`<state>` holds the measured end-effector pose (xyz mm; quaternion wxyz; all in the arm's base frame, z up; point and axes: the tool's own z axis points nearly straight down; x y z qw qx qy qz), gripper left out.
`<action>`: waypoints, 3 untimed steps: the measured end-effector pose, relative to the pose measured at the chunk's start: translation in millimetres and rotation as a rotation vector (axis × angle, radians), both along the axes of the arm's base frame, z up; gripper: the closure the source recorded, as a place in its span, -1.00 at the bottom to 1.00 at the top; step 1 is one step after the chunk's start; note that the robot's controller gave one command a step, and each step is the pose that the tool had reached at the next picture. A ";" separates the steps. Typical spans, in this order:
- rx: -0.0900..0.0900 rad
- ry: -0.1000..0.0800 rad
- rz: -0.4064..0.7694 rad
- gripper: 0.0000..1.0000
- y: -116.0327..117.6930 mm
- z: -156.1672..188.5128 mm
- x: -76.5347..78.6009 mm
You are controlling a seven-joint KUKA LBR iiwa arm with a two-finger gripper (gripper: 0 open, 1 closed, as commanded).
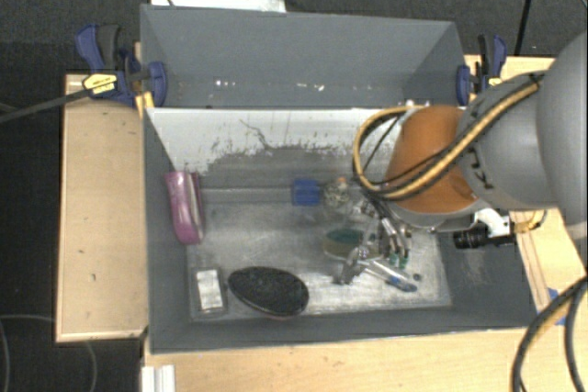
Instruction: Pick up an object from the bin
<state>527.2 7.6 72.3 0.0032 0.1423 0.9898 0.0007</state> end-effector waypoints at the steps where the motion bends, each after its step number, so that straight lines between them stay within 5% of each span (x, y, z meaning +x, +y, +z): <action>1: 0.002 0.001 -0.103 -1.00 30.2 28.8 -11.2; 2: 0.000 0.002 -0.293 -1.00 -9.8 27.9 9.1; 3: 0.003 -0.004 -0.528 -1.00 30.6 0.9 -9.1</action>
Offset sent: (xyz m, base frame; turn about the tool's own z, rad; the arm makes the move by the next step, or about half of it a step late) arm -0.0120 0.0287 0.0277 0.1054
